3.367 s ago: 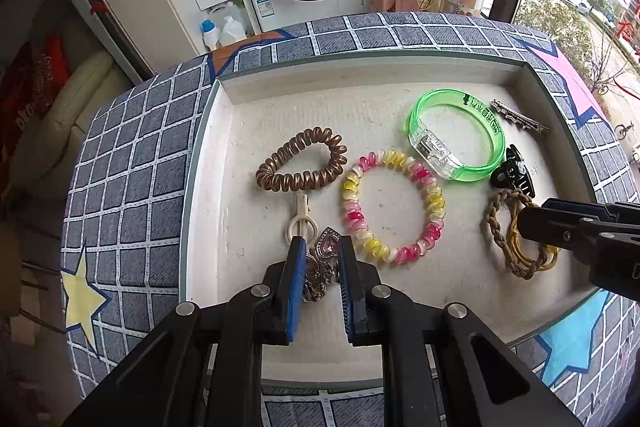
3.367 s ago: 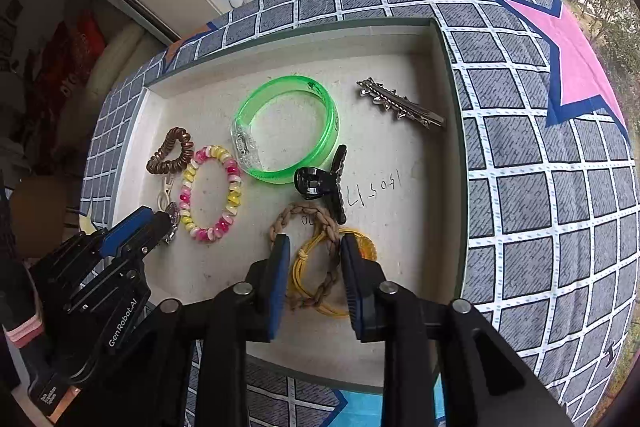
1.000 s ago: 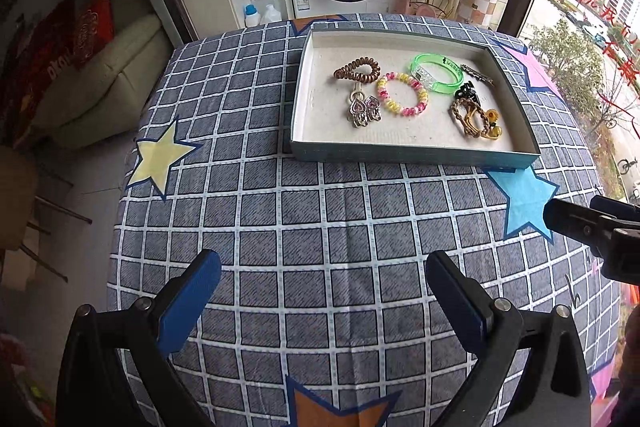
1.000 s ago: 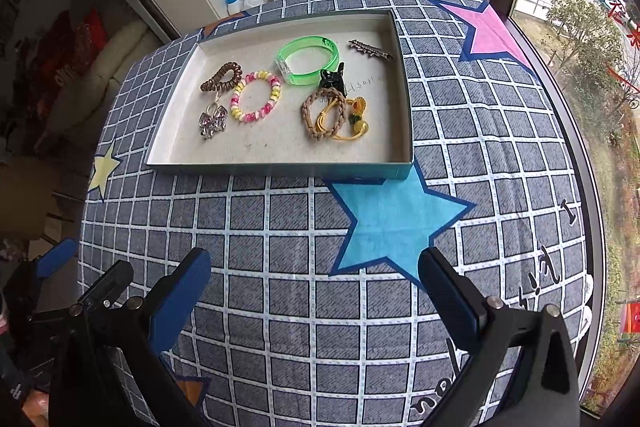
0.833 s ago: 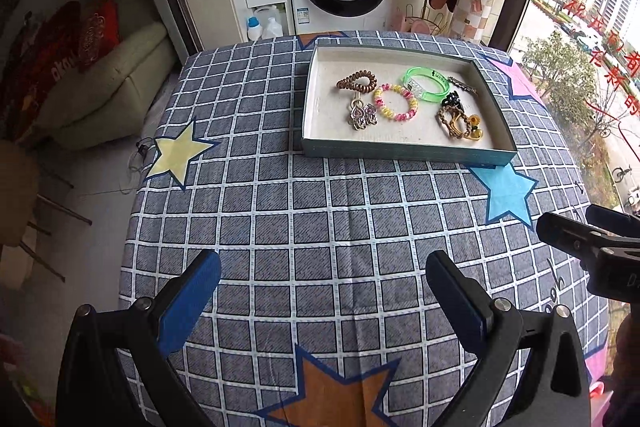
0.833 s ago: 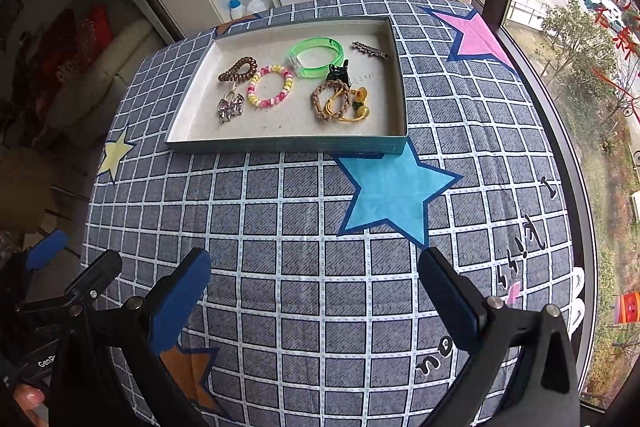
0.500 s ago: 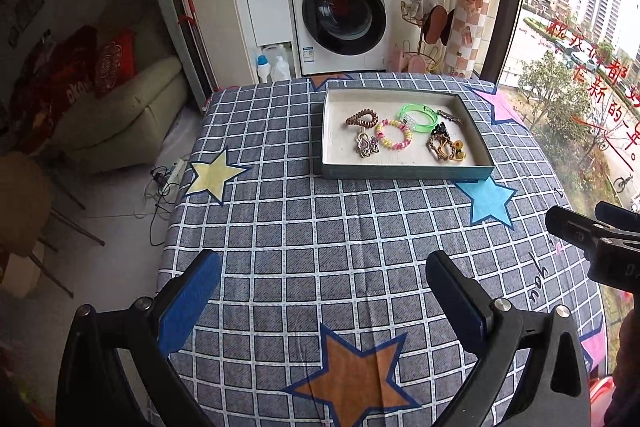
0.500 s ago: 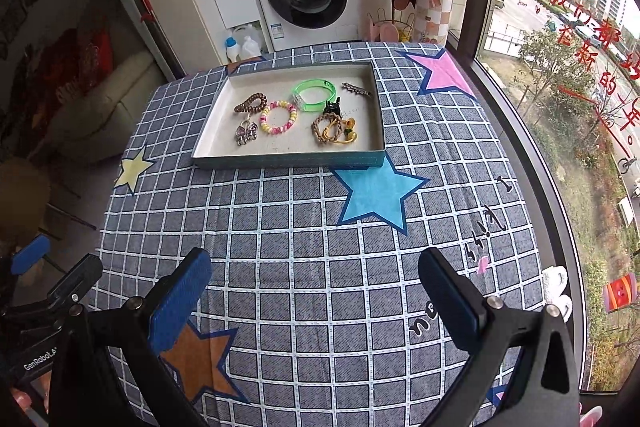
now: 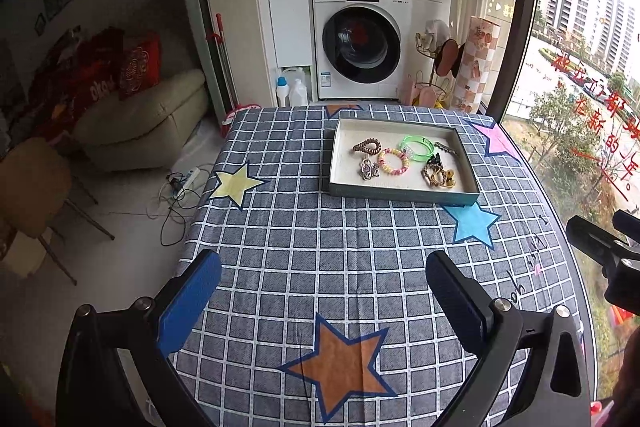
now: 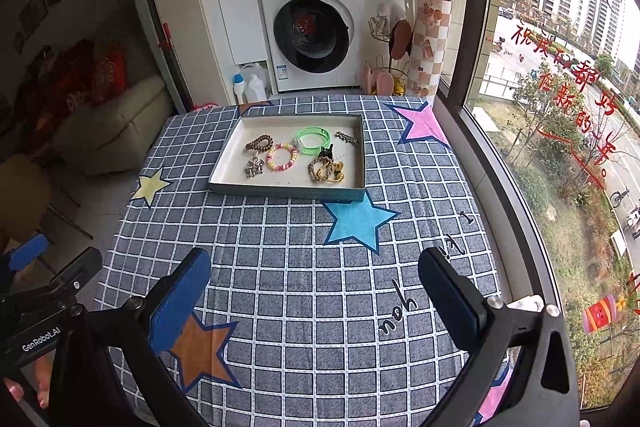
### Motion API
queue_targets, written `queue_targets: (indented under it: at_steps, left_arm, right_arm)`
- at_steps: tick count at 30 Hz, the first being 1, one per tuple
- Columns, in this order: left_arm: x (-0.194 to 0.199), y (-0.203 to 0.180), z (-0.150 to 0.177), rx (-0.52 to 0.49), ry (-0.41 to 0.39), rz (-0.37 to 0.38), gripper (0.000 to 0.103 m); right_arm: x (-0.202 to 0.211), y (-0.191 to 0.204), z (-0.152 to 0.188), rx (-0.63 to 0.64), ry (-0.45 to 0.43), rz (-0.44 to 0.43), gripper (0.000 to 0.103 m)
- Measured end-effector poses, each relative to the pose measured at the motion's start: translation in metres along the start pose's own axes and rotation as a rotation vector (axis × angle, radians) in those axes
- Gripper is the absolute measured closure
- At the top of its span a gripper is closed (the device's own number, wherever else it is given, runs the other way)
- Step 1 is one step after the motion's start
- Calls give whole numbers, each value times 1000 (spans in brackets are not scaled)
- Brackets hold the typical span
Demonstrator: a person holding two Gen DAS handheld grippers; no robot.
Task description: Organize jewelry
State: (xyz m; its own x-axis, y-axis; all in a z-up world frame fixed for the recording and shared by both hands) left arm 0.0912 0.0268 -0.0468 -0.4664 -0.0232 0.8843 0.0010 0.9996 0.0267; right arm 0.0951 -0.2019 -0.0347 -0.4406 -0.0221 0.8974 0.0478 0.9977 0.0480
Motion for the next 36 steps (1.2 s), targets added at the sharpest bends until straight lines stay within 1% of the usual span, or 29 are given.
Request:
queue_targets:
  at_steps: [6, 10, 18, 32, 36]
  left_arm:
    - [21, -2, 2, 13, -47, -10, 0]
    - [28, -2, 2, 14, -56, -7, 0]
    - [33, -3, -4, 7, -71, -5, 0]
    - [41, -7, -10, 2, -93, 3, 0]
    - [43, -9, -10, 1, -101, -5, 0]
  right_arm:
    - [22, 0, 3, 23, -54, 1, 0]
    - [31, -3, 2, 18, -77, 3, 0]
    - [37, -12, -1, 0, -93, 11, 0]
    - [49, -12, -10, 5, -145, 27, 0]
    - [50, -11, -12, 8, -157, 28, 0]
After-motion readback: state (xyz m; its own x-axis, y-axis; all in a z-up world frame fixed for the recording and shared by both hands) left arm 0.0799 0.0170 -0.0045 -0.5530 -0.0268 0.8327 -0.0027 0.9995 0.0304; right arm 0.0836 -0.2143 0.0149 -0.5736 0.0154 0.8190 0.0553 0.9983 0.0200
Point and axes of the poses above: each gripper's, at about its wrist camera, not at the fingertips, and x roughly against the way its jaws point, y to its left, z to its underside, the point moved 4 cm from there along -x, roughly the way its jaws point, and after that the axes turned 14 degrees about y, right-handed, at the moved point
